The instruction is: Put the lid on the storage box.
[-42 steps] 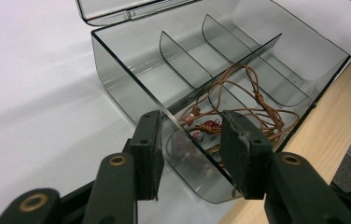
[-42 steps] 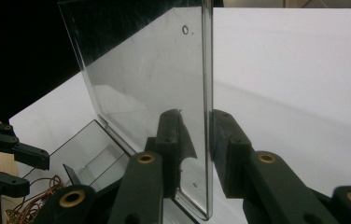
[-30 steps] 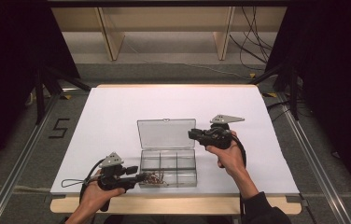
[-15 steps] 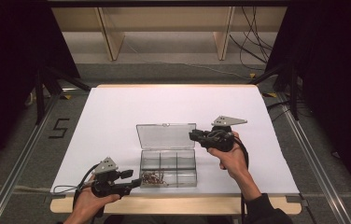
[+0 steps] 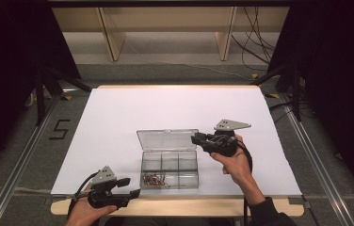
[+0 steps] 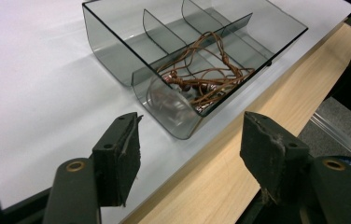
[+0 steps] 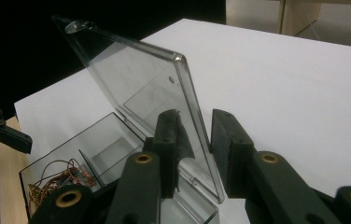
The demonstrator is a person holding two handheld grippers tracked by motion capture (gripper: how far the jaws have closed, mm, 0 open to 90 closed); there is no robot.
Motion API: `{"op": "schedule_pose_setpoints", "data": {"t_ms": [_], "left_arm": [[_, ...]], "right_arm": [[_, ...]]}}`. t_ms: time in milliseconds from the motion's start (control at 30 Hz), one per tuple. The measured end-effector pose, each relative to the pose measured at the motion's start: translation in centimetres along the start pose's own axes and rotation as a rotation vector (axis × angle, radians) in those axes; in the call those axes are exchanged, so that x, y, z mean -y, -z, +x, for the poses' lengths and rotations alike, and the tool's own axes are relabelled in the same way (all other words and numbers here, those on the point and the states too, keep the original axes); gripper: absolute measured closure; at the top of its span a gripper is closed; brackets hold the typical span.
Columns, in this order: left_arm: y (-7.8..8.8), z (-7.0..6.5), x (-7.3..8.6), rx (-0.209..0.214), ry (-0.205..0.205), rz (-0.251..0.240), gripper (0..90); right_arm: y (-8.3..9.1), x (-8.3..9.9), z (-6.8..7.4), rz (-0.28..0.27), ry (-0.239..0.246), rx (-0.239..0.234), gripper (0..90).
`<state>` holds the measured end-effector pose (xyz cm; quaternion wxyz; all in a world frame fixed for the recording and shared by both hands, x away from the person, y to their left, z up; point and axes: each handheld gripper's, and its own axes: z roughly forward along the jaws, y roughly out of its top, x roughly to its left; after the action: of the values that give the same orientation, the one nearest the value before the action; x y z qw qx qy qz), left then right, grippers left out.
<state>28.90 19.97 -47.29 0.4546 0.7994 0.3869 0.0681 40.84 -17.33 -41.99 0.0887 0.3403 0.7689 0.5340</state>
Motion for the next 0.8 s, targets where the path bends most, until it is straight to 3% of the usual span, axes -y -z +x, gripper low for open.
{"op": "schedule_pose_setpoints", "data": {"t_ms": [67, 133, 233, 267, 400, 467, 533, 600, 767, 800], "left_arm": [[-0.2, 0.0, 0.3, -0.007, 0.024, -0.008, 36.8], [0.0, 0.2, 0.3, -0.014, 0.006, 0.014, 36.8], [0.0, 0.2, 0.4, -0.014, 0.025, -0.003, 36.8], [0.0, 0.3, 0.5, -0.008, 0.026, -0.004, 36.9], [0.1, 0.3, 0.6, -0.006, 0.017, 0.012, 36.9], [0.1, 0.3, 0.7, -0.011, 0.017, 0.0, 36.3], [0.2, 0.2, 0.9, -0.003, -0.002, 0.01, 36.2], [0.2, 0.1, 0.9, -0.007, 0.019, 0.01, 36.1], [0.3, -0.1, 1.0, -0.001, 0.009, 0.002, 36.1], [0.3, -0.1, 1.0, -0.001, 0.006, 0.006, 36.1]], "right_arm": [[0.2, 0.0, 0.2, -0.002, 0.02, -0.005, 72.0], [0.3, -0.1, 0.3, 0.002, 0.026, 0.0, 72.0], [0.4, -0.1, 0.6, 0.002, 0.052, 0.01, 71.9], [0.4, 0.0, 0.9, -0.001, 0.033, 0.012, 71.6], [0.6, 0.0, 1.1, -0.001, 0.074, 0.019, 71.0], [0.7, 0.1, 1.5, -0.001, 0.053, 0.022, 70.6], [0.7, 0.1, 1.5, -0.003, 0.084, 0.025, 70.2], [0.8, 0.1, 1.7, 0.001, 0.079, 0.027, 69.9], [1.2, 0.1, 2.3, -0.001, 0.111, 0.04, 68.9], [1.4, 0.2, 2.6, 0.01, 0.108, 0.063, 68.6]]}}
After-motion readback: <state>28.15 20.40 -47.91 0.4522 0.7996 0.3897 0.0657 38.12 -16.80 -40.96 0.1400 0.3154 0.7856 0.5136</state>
